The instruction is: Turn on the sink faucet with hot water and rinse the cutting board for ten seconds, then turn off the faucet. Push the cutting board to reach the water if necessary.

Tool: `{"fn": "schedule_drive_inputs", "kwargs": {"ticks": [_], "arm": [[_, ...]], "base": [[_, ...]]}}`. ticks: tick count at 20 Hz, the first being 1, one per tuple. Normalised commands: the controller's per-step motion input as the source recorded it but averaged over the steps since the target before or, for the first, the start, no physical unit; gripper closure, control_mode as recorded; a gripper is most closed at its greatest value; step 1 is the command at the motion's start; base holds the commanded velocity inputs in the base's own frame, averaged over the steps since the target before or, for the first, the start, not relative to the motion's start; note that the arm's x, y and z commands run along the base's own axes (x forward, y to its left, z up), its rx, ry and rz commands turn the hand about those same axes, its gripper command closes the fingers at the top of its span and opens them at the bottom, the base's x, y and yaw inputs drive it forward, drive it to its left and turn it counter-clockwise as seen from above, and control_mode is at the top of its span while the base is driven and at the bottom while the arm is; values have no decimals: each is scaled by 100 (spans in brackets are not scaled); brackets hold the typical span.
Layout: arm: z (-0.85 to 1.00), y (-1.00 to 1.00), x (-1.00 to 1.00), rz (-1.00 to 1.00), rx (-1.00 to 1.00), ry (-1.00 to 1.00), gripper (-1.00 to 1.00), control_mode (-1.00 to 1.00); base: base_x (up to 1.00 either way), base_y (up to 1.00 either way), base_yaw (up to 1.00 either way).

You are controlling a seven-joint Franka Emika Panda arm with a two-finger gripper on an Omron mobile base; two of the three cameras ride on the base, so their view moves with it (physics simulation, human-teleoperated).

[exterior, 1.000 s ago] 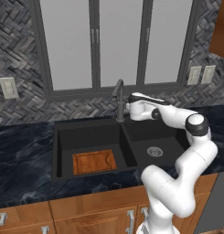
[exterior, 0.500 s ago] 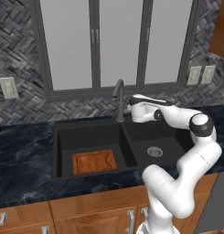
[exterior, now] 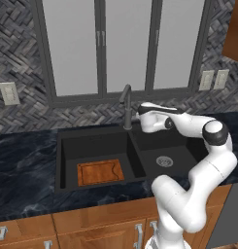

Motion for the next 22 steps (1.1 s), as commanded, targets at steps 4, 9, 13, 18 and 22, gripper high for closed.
{"fn": "schedule_drive_inputs", "kwargs": {"ticks": [4,9,13,18,22], "arm": [[0,0,0,0,0,0,-100,-100],[0,0,0,0,0,0,-100,-100],[0,0,0,0,0,0,-100,-100],[0,0,4,0,0,0,-100,-100],[0,0,11,0,0,0,-100,-100]], "base": [[0,0,0],[0,0,0],[0,0,0],[0,0,0],[0,0,0]]}}
